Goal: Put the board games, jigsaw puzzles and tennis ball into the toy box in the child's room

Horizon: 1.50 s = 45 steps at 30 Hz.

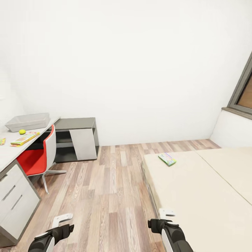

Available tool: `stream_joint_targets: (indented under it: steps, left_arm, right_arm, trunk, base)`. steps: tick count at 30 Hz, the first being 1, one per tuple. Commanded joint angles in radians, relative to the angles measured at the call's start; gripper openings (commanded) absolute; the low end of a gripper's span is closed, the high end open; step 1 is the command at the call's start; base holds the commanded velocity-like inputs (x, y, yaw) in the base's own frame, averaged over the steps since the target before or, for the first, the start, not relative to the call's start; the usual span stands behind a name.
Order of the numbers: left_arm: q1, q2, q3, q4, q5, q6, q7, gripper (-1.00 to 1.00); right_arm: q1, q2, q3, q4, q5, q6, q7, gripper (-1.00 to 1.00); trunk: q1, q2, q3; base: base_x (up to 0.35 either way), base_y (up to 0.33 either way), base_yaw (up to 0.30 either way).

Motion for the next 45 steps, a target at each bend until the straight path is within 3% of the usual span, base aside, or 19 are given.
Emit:
stream_joint_targets:
  steps: [1, 45]
  left_arm:
    - [-0.001, 0.000, 0.002, -0.002, 0.000, 0.006, -0.003, 1.00]
    - [-0.001, 0.000, 0.002, -0.001, 0.000, 0.006, -0.003, 1.00]
  right_arm:
    - [-0.001, 0.000, 0.001, -0.001, -0.002, 0.005, -0.006, 1.00]
    - [-0.001, 0.001, 0.001, -0.001, -0.002, 0.004, -0.006, 1.00]
  trunk:
    - [0.001, -0.002, -0.002]
    - [0.001, -0.002, -0.002]
  base:
    - [-0.015, 0.000, 0.061]
    - [-0.018, -0.027, 0.005]
